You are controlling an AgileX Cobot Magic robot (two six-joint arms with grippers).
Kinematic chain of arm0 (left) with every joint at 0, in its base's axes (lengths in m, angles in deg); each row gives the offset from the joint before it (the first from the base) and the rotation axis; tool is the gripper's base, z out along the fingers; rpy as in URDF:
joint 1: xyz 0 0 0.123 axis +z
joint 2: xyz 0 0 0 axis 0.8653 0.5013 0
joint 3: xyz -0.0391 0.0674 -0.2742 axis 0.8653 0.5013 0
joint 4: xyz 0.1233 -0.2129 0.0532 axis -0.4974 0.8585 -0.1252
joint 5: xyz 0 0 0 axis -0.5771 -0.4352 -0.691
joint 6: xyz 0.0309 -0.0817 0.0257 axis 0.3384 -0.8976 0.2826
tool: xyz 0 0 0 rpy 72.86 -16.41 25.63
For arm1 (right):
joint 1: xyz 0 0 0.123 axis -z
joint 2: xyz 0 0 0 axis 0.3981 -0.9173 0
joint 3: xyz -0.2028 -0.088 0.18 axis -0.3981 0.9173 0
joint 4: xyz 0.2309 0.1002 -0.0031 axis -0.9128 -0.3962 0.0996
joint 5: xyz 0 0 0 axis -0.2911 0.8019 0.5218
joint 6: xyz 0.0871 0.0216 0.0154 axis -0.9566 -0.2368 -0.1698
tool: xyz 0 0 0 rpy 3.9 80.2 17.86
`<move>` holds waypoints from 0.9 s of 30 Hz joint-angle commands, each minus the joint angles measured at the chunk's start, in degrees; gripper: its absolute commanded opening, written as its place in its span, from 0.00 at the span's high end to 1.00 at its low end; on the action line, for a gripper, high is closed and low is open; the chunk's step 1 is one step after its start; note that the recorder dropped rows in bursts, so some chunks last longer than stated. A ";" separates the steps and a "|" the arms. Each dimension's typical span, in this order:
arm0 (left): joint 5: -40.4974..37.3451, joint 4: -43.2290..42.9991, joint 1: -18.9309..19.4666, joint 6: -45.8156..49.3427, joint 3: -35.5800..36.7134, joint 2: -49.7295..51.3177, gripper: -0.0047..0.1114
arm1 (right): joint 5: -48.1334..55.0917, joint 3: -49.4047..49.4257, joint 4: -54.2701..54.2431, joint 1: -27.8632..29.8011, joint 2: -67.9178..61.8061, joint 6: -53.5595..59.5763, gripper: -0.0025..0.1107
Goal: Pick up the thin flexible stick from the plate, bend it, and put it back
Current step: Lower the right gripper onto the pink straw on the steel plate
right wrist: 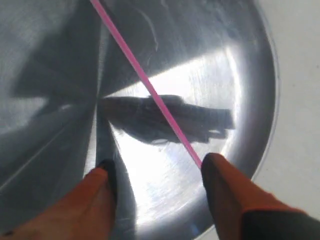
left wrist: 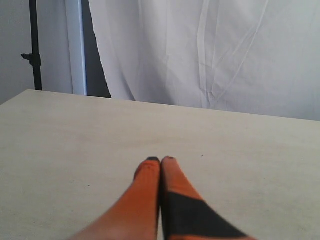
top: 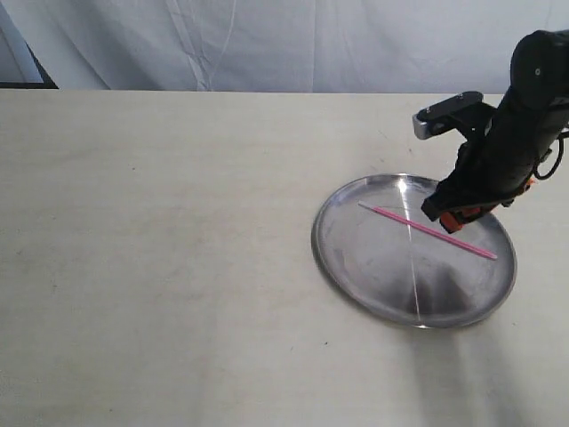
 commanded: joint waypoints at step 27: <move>0.45 0.03 -0.20 -0.17 0.27 -0.32 0.96 | -8.80 1.97 4.02 0.17 -11.23 0.01 0.98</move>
